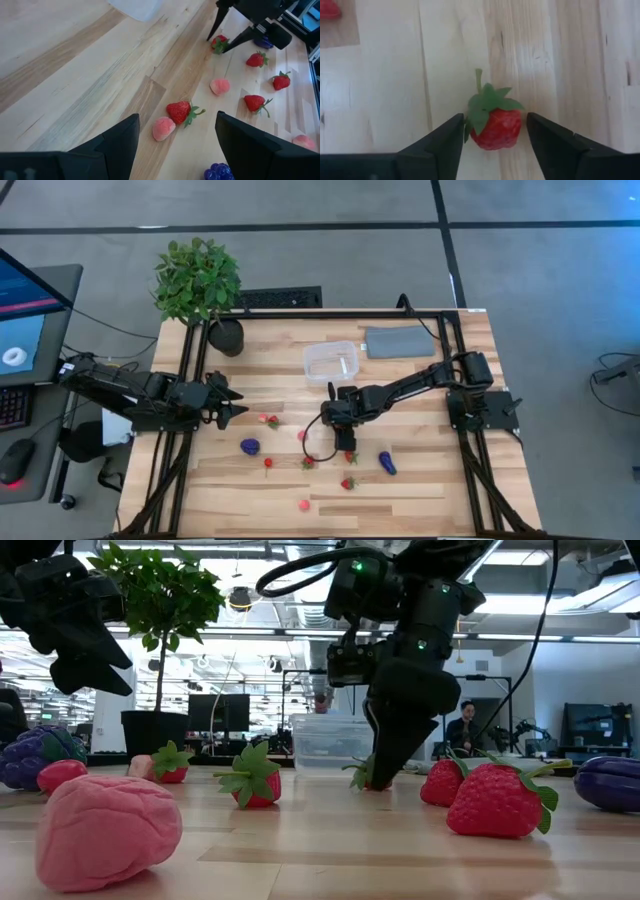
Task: Pick and placing Produce into tupperware
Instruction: Put the strawberry into the container
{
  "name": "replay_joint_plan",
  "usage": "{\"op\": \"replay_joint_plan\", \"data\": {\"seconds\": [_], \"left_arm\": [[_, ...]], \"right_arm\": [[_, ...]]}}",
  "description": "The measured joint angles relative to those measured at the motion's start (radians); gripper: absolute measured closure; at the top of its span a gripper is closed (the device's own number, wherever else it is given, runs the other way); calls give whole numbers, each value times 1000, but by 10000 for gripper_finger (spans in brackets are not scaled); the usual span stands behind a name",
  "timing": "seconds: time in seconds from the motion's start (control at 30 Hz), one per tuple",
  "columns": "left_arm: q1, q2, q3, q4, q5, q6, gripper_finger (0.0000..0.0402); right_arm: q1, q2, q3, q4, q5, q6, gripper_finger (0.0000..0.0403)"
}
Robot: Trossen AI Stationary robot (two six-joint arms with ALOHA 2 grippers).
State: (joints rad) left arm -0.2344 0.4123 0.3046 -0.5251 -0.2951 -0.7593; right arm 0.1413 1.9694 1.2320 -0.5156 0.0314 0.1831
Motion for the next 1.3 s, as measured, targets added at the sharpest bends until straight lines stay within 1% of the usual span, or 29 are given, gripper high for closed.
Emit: {"op": "replay_joint_plan", "data": {"seconds": [0.23, 0.37, 0.47, 0.67, 0.93, 1.17, 1.23, 1.3], "left_arm": [[0, 0, 0, 0, 0, -1, 152], [0, 0, 0, 0, 0, -8, 152], [0, 0, 0, 0, 0, -11, 152], [0, 0, 0, 0, 0, -11, 152], [0, 0, 0, 0, 4, -12, 152], [0, 0, 0, 1, 11, -33, 152], [0, 0, 0, 0, 11, -40, 152], [0, 0, 0, 1, 12, -41, 152]], "right_arm": [[0, 0, 0, 13, -4, 27, 223], [0, 0, 0, 24, -4, 46, 240], [0, 0, 0, 27, -4, 54, 239], [0, 0, 0, 33, -4, 89, 223], [0, -11, 0, 95, -6, 132, 243], [1, -30, 1, 154, -8, 150, 224], [1, -42, -2, 153, -8, 158, 225], [1, -48, 1, 199, -8, 161, 230]]}}
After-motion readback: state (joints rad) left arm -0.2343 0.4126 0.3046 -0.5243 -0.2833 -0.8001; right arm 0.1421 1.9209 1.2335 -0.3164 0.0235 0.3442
